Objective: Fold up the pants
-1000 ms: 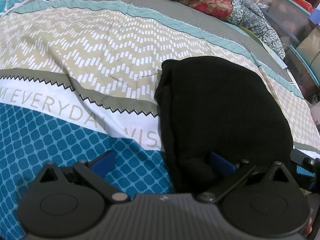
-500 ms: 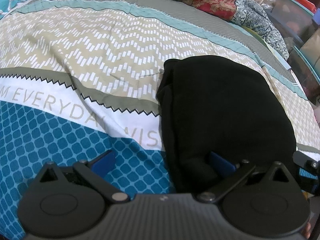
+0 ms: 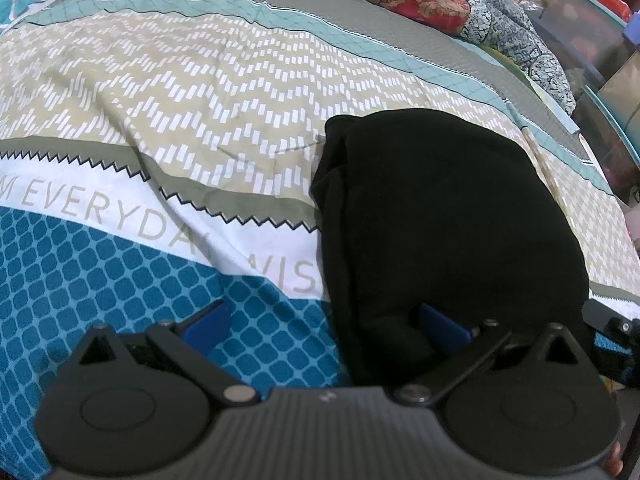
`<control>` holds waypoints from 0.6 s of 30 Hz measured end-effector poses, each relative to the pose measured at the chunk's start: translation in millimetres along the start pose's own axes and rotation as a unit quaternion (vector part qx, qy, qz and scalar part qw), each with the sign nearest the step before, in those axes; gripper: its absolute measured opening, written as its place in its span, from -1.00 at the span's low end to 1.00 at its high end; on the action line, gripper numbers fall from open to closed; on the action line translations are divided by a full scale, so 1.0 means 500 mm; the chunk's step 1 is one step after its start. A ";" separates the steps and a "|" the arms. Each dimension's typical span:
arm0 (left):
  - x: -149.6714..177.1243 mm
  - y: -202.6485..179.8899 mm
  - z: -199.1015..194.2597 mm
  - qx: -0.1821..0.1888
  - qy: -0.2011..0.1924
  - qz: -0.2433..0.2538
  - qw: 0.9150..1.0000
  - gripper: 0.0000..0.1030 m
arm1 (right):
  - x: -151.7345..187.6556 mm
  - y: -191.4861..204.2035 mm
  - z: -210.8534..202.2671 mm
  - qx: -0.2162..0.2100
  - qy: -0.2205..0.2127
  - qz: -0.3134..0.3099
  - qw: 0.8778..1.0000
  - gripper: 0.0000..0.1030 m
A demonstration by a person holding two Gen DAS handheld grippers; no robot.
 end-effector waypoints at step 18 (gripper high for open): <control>-0.005 -0.057 0.014 0.028 0.022 0.012 0.999 1.00 | 0.005 0.058 0.031 -0.012 0.060 -0.049 0.997 0.96</control>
Point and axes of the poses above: each gripper's, at about its wrist camera, not at the fingertips, and z roughly the way its jaws point, y to its left, x to its underside, the point moved 7 cm from there along z, roughly the way its jaws point, and after that the axes turned 1 degree about z, right-handed, at the moved point
